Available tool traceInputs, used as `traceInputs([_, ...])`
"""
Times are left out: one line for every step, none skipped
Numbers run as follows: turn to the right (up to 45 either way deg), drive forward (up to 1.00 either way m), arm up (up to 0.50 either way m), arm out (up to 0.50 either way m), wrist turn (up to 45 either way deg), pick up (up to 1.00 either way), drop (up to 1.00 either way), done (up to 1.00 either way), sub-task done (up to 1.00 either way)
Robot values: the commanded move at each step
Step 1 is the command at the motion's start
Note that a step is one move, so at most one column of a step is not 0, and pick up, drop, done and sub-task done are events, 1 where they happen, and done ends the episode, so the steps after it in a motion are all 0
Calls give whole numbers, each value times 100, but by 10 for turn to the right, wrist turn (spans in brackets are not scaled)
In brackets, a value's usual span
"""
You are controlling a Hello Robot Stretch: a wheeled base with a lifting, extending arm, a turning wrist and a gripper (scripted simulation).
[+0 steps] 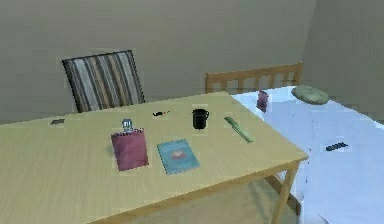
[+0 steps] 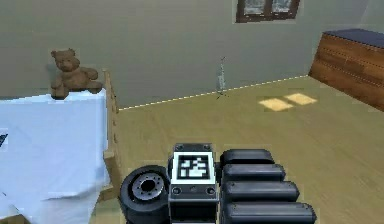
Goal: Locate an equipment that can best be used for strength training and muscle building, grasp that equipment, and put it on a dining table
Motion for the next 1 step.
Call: traceInputs([-30,0,0,0,0,0,0,0,0])
